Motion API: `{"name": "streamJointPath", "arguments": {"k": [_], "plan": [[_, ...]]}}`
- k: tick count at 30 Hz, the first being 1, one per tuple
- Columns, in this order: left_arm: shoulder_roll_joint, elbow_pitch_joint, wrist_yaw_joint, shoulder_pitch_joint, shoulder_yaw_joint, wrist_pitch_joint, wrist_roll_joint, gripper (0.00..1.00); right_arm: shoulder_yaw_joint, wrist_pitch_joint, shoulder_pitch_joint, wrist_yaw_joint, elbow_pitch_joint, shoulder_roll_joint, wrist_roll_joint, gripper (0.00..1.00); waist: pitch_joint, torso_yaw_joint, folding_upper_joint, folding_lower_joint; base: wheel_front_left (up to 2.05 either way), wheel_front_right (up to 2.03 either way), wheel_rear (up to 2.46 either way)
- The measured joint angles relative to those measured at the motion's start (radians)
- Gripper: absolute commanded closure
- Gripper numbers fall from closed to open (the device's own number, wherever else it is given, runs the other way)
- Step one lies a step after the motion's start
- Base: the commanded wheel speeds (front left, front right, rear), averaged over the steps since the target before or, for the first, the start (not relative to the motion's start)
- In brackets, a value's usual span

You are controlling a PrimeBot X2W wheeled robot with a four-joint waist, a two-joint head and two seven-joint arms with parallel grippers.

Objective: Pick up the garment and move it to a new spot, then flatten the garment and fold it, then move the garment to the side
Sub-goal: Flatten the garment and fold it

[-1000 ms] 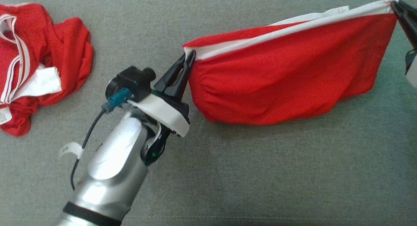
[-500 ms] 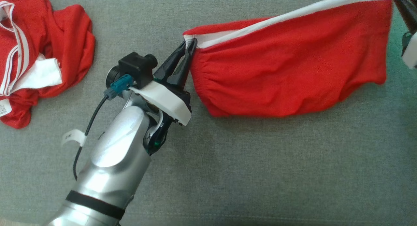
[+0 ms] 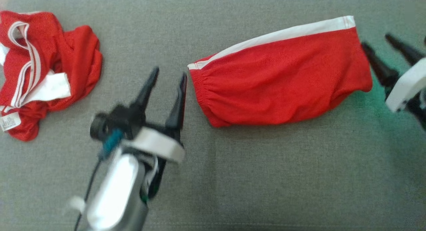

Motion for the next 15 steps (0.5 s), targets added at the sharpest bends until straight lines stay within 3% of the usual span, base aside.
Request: {"name": "streamJointPath", "arguments": {"k": [6, 15], "plan": [[-0.003, -0.132, 0.056, 0.177, 0.027, 0.000, 0.051, 0.00, -0.048, -0.001, 0.049, 0.000, 0.115, 0.040, 0.045, 0.00, -0.026, 0.027, 0.0000, 0.0000, 0.00, 0.00, 0.00], [-0.006, -0.226, 0.097, 0.280, 0.038, 0.000, 0.051, 0.00, -0.087, 0.017, 0.099, 0.000, 0.364, 0.129, 0.046, 0.00, -0.050, 0.135, 0.0000, 0.0000, 0.00, 0.00, 0.00]]}}
